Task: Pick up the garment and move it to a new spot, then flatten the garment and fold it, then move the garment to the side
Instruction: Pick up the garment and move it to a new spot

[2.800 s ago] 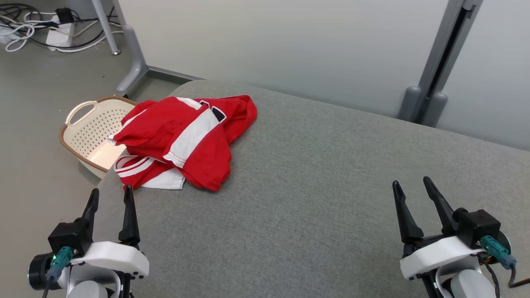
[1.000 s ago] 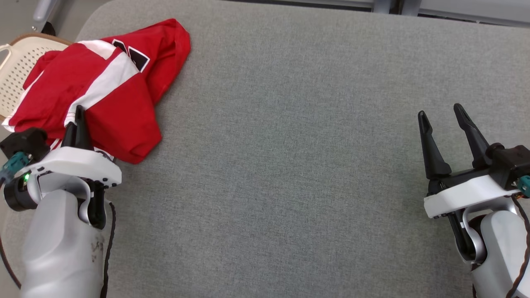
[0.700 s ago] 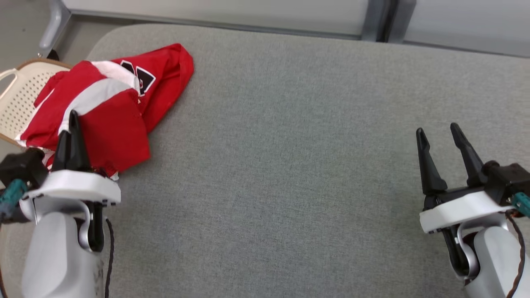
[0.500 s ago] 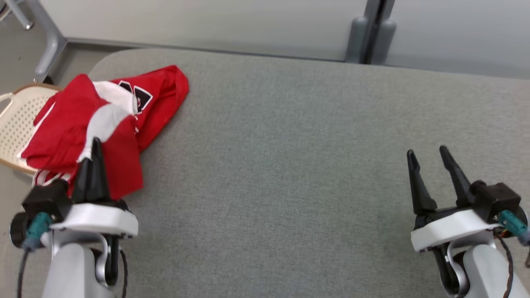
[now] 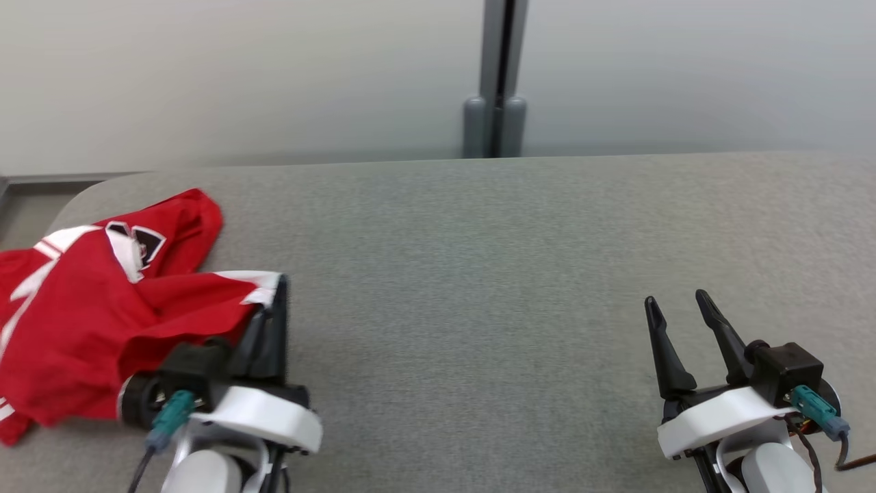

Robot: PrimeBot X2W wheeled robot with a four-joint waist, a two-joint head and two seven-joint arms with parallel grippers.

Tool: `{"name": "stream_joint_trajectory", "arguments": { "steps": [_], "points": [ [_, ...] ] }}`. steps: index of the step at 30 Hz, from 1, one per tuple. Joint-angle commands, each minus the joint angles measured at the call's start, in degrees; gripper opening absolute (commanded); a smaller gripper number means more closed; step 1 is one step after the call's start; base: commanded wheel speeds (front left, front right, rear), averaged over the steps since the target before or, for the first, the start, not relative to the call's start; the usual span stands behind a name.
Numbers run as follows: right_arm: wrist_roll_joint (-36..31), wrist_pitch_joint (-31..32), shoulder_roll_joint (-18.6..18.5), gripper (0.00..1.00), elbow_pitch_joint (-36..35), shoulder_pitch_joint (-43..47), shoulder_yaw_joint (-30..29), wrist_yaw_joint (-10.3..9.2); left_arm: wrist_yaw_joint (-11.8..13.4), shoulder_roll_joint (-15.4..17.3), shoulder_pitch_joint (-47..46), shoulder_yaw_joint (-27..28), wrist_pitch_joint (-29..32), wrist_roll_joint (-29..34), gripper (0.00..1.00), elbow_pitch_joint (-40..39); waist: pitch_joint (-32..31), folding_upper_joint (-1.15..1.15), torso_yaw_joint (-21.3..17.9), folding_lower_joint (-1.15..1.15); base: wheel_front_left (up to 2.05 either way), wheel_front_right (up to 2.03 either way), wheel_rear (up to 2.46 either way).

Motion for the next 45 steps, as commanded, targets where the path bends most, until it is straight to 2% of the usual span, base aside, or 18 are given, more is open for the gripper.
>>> {"name": "stream_joint_trajectory", "arguments": {
  "steps": [1, 9, 13, 17, 21, 27, 28, 29, 30, 38, 42, 45],
  "points": [
    [-0.05, -0.15, -0.20, 1.00, -0.20, -0.24, -0.03, 0.00, -0.46, 0.12, -1.82, -1.77, 0.25, -0.42, 0.00, -0.43, 0.18, 0.00, -2.98, 0.00, 0.00, 0.00, 0.00],
    [0.51, 0.08, -0.64, 1.00, -0.83, -3.48, 0.27, 0.00, -1.99, 0.13, -12.57, -14.81, 1.14, -1.75, 0.00, 1.48, 5.68, 0.00, -11.50, 0.00, 0.00, 0.00, 0.00],
    [0.77, -0.22, -0.39, 1.00, -0.92, -5.67, 0.85, 0.00, -2.09, 0.16, -20.10, -20.86, 0.58, -2.84, 0.00, 3.16, 9.73, 0.00, -16.19, 0.00, 0.00, 0.00, 0.00],
    [0.87, -0.64, -0.09, 1.00, -0.57, -7.86, 1.25, 0.00, -1.06, 0.22, -27.35, -25.52, -0.02, -3.52, 0.00, 6.21, 13.79, 0.00, -19.81, 0.00, 0.00, 0.00, 0.00],
    [1.20, -0.94, 0.46, 1.00, -0.19, -9.36, 1.55, 0.00, -0.53, 0.24, -31.16, -28.65, 0.09, -5.17, 0.00, 12.62, 16.73, 0.00, -21.73, 0.00, 0.00, 0.00, 0.00],
    [1.49, -1.16, 1.14, 1.00, -0.06, -10.65, 1.29, 0.00, -0.89, 0.20, -32.28, -30.62, 0.94, -7.71, 0.00, 21.52, 18.81, 0.00, -21.90, 0.00, 0.00, 0.00, 0.00],
    [1.59, -1.16, 1.31, 1.00, -0.09, -10.77, 1.18, 0.00, -1.05, 0.19, -32.12, -30.96, 1.00, -8.47, 0.12, 22.82, 18.97, 0.00, -21.65, 0.00, 0.00, 0.00, 0.00],
    [1.54, -1.17, 1.40, 1.00, -0.29, -10.88, 0.97, 0.00, -1.27, 0.17, -31.95, -31.39, 0.75, -8.89, 0.88, 23.84, 19.03, 0.00, -21.31, 0.00, 0.00, 0.00, 0.00],
    [1.66, -1.18, 1.57, 1.00, -0.53, -10.95, 0.86, 0.00, -1.35, 0.14, -31.80, -31.71, 0.18, -9.16, 1.00, 24.54, 19.01, 0.00, -20.88, 0.00, 0.00, 0.00, 0.00],
    [1.28, -1.15, 1.17, 1.00, -1.33, -9.71, -0.39, 0.00, -2.01, 0.37, -27.70, -32.49, -3.61, -13.52, 1.00, 24.53, 16.12, 0.00, -15.94, 0.00, 0.00, 0.00, 0.00],
    [0.82, -1.16, 0.54, 1.00, -1.35, -8.83, -1.15, 0.00, 1.03, 2.11, -24.30, -30.36, -5.25, -12.70, 1.00, 21.07, 13.83, 0.00, -12.75, 0.00, 0.00, 0.00, 0.00],
    [0.63, -1.15, -0.16, 1.00, -1.43, -7.50, -2.21, 0.00, 4.10, 4.06, -20.60, -25.60, -5.65, -13.60, 1.00, 16.88, 11.64, 0.00, -9.23, 0.00, 0.00, 0.00, 0.00]
  ]
}}
